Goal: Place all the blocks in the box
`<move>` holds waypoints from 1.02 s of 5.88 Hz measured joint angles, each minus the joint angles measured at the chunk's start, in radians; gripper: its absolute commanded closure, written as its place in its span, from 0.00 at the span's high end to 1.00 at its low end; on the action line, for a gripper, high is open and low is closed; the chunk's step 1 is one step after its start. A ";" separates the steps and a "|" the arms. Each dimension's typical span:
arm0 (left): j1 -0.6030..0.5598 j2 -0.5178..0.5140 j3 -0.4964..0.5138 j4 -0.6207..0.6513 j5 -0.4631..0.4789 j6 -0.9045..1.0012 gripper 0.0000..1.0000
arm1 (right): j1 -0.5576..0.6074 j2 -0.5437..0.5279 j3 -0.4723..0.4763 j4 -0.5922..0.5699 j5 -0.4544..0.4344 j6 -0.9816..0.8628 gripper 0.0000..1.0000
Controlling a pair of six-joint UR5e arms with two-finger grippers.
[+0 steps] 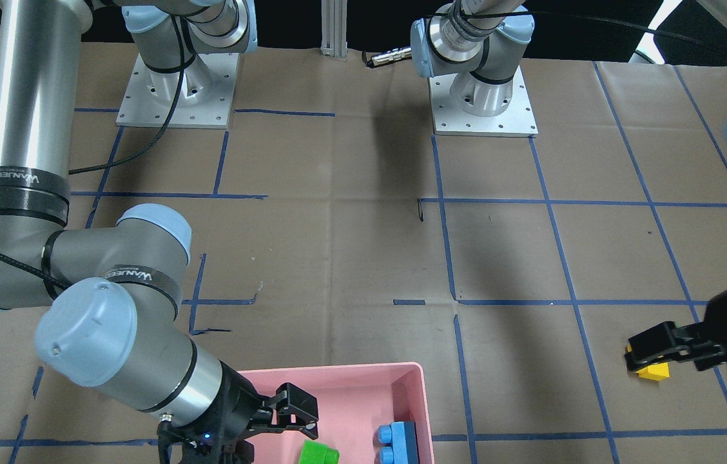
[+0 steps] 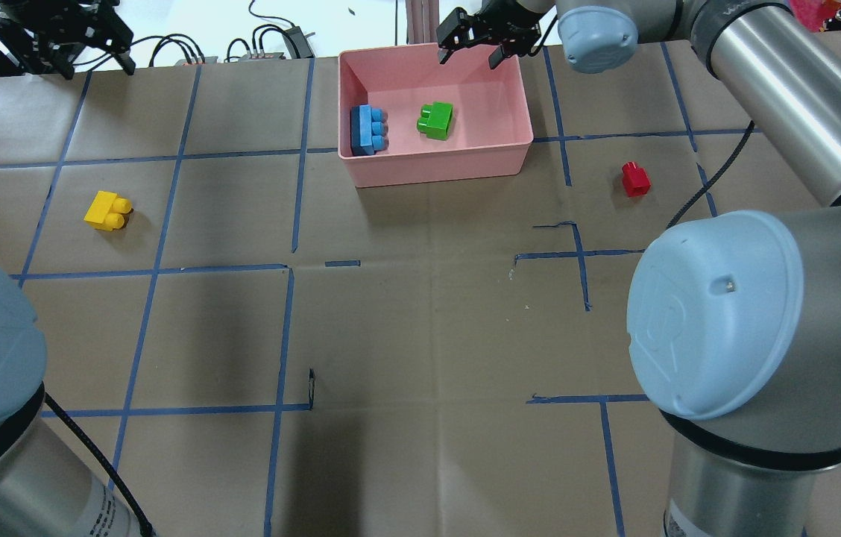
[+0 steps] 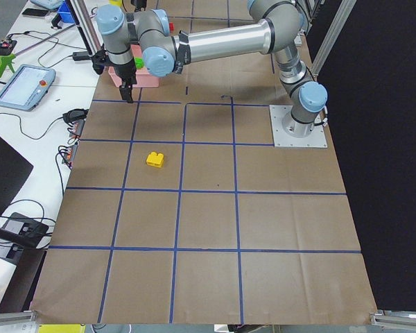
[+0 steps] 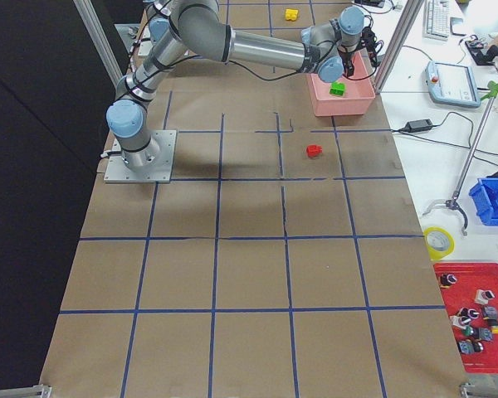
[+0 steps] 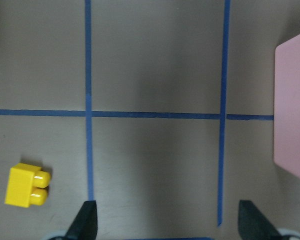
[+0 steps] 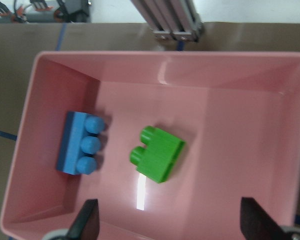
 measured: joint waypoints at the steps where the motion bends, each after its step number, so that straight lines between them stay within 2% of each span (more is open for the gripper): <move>1: 0.060 0.026 -0.058 0.003 0.021 0.110 1.00 | -0.049 -0.050 0.028 0.065 -0.112 -0.050 1.00; 2: 0.114 0.054 -0.134 0.031 0.027 0.226 0.99 | -0.099 -0.103 0.077 0.110 -0.235 -0.088 1.00; 3: 0.149 0.074 -0.211 0.095 0.029 0.324 0.99 | -0.140 -0.134 0.143 0.117 -0.300 -0.106 0.99; 4: 0.173 0.080 -0.284 0.193 0.029 0.385 0.99 | -0.165 -0.144 0.223 0.071 -0.320 -0.119 1.00; 6: 0.189 0.047 -0.356 0.330 0.022 0.376 0.99 | -0.188 -0.147 0.408 -0.149 -0.328 -0.147 1.00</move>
